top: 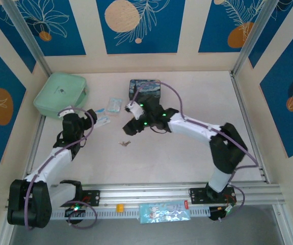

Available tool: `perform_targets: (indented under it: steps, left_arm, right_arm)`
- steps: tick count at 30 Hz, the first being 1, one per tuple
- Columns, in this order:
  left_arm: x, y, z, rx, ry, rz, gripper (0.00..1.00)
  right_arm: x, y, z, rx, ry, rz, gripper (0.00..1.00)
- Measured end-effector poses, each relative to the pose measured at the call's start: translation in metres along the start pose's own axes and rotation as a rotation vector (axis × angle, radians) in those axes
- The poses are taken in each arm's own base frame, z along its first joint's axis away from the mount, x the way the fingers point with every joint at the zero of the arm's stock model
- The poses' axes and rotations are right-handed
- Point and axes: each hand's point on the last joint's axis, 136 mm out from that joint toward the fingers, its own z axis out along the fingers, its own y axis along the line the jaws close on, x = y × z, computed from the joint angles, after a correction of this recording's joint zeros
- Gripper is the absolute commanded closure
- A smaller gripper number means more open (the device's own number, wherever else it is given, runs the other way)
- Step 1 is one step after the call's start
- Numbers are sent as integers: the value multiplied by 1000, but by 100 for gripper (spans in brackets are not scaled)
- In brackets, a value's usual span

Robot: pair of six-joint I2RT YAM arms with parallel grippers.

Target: Unlock a padlock with a key

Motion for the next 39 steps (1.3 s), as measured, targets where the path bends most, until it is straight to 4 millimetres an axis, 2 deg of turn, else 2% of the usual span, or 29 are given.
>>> perform_targets:
  steps: [7, 13, 18, 24, 28, 30, 34, 39]
  left_arm:
    - [3, 6, 0, -20, 12, -37, 0]
    - [9, 11, 1, -29, 22, -66, 0]
    - [10, 12, 1, -31, 23, -87, 0]
    - [12, 10, 2, -20, 36, -105, 0]
    - [19, 5, 5, 10, 72, -134, 4]
    - [24, 1, 6, 30, 98, -151, 4]
    - [36, -9, 6, 76, 159, -194, 7]
    - [60, -34, 2, 145, 249, -224, 8]
  right_arm:
    - [43, 19, 58, -21, 247, -10, 38]
    - [65, 21, 83, 63, 362, -69, 40]
    - [76, 10, 85, 135, 411, -88, 46]
    - [76, 3, 85, 165, 410, -85, 51]
    - [77, 2, 90, 168, 403, -67, 57]
    - [79, 1, 93, 171, 403, -55, 63]
    - [82, -3, 97, 178, 402, -18, 83]
    - [84, -10, 97, 169, 379, 63, 92]
